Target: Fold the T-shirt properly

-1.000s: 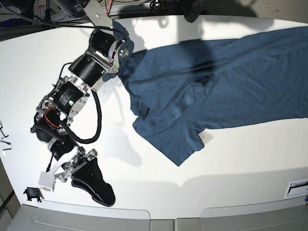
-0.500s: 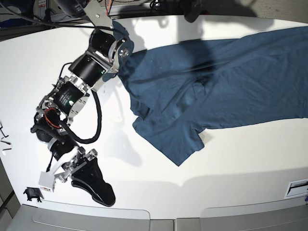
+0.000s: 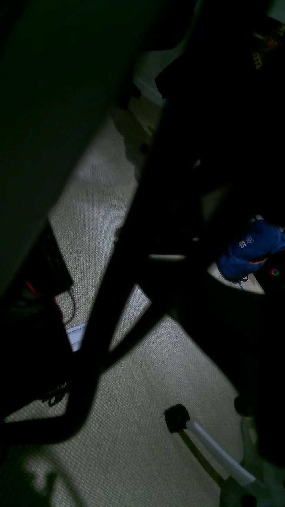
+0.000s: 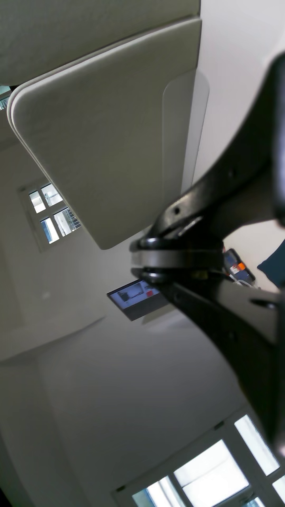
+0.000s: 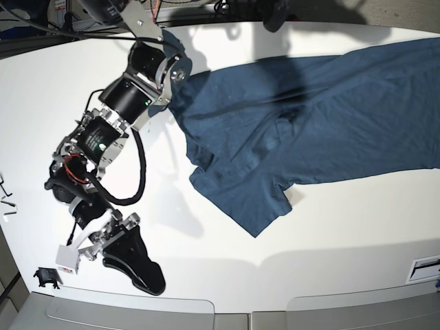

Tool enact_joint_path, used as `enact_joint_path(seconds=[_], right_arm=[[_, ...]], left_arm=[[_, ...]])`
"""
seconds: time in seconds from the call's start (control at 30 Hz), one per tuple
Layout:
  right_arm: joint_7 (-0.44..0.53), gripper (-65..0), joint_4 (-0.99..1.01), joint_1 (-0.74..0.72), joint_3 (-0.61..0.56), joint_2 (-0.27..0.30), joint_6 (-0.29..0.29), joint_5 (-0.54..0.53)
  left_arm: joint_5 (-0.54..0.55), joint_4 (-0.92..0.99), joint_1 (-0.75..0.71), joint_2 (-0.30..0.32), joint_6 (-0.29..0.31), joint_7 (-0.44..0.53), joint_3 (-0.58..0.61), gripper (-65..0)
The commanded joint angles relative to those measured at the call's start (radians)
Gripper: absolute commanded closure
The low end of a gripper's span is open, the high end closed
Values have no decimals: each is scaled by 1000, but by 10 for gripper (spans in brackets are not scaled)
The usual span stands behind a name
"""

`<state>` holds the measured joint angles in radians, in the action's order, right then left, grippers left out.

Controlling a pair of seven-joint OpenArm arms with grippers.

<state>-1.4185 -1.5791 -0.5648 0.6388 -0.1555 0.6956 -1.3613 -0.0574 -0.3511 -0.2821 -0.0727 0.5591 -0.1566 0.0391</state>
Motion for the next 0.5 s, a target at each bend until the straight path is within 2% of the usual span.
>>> enact_joint_path(seconds=[0.0,0.47], right_arm=[[22,0,-14,-31,-4,-2,3,-25],[22,0,-14,-31,-11,-2,3,-29]], left_arm=[[10,-3,-3,-18,33,10,2,0],[37,-2,-3,-19,33,-4,2,0]])
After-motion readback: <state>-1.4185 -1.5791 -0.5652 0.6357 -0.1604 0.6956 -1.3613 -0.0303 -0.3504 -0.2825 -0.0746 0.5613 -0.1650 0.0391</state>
